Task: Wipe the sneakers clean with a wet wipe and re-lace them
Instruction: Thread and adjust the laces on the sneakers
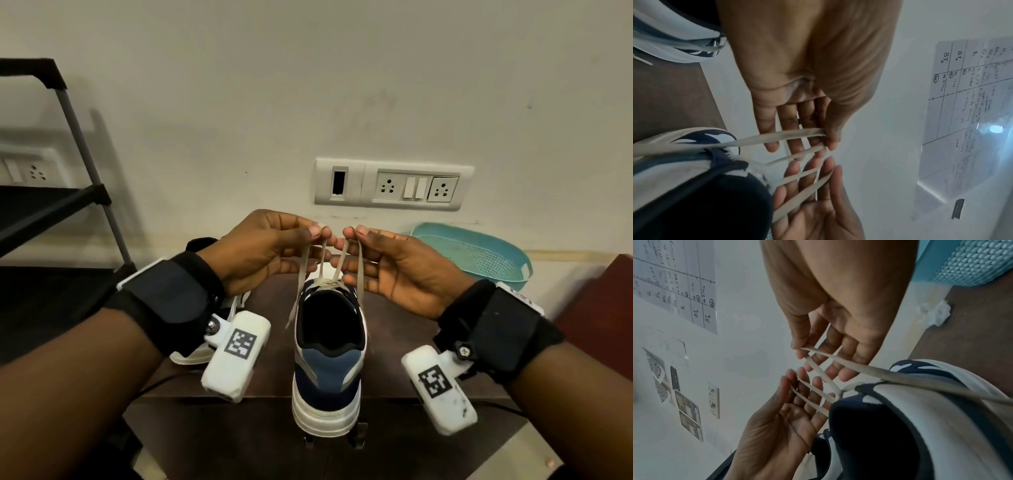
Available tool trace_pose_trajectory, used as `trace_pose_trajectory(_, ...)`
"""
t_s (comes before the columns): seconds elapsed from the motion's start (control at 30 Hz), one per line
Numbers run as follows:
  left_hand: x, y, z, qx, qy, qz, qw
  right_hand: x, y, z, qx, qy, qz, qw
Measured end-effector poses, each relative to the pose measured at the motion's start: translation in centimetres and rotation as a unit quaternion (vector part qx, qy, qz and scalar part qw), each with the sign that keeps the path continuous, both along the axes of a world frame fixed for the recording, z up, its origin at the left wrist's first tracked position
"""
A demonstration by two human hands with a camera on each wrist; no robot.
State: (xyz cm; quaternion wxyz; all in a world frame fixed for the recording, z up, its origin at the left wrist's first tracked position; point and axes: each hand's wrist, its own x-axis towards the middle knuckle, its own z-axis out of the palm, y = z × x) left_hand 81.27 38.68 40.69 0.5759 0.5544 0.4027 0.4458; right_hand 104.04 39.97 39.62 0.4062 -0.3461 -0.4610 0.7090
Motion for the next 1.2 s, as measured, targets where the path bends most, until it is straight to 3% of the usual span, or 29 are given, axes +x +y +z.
trace_pose_trajectory(0.27, 1.9, 0.3, -0.6, 0.009, -0.026, 0.068, 0.997, -2.0, 0.1, -0.2, 0.007, 0.014, -0.069, 0.997)
trace_pose_trajectory(0.5, 1.8, 0.4, -0.6, 0.000, -0.014, 0.058, 0.998, -2.2, 0.4, -0.5, 0.036, -0.002, -0.065, 0.997)
trace_pose_trajectory(0.63, 1.7, 0.3, -0.5, -0.022, -0.023, 0.050, 0.998, -2.1, 0.7, -0.9, 0.037, 0.002, -0.105, 0.994)
trace_pose_trajectory(1.03, 1.6, 1.0, -1.2, -0.018, 0.026, 0.064, 0.997, -1.9, 0.0, -0.5, 0.087, -0.059, -0.030, 0.994)
trace_pose_trajectory(1.2, 1.8, 0.7, -1.1, 0.028, 0.060, 0.045, 0.997, -2.0, 0.0, -0.7, 0.035, -0.027, -0.081, 0.996)
